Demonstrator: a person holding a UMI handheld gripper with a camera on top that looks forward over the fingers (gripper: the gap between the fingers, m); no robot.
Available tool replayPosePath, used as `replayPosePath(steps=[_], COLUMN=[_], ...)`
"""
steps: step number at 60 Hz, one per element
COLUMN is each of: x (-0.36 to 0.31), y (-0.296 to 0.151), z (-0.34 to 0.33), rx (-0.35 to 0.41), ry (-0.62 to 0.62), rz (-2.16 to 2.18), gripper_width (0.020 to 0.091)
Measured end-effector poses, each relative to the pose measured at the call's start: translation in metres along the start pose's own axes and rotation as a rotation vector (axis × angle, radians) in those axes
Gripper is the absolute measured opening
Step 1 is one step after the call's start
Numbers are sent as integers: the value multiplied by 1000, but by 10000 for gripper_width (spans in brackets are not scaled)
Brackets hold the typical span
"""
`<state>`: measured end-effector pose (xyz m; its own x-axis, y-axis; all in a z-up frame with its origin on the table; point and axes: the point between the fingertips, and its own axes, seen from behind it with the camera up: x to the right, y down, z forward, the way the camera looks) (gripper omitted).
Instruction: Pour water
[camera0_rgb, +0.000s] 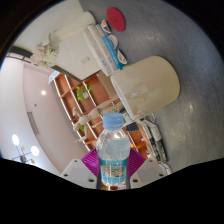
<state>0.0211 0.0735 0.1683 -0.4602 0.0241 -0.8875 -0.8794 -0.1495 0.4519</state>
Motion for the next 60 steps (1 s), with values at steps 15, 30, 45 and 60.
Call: replayPosePath(steps=[15, 30, 45, 60], x=[-36, -100, -104, -71], y=[-20, -126, -249, -310], z=[-15, -29, -45, -46], rx=[63, 288, 441, 430], ry=[197, 466, 732, 723], rz=[-881, -1727, -1951, -1850], gripper_width=[347, 346, 347, 346])
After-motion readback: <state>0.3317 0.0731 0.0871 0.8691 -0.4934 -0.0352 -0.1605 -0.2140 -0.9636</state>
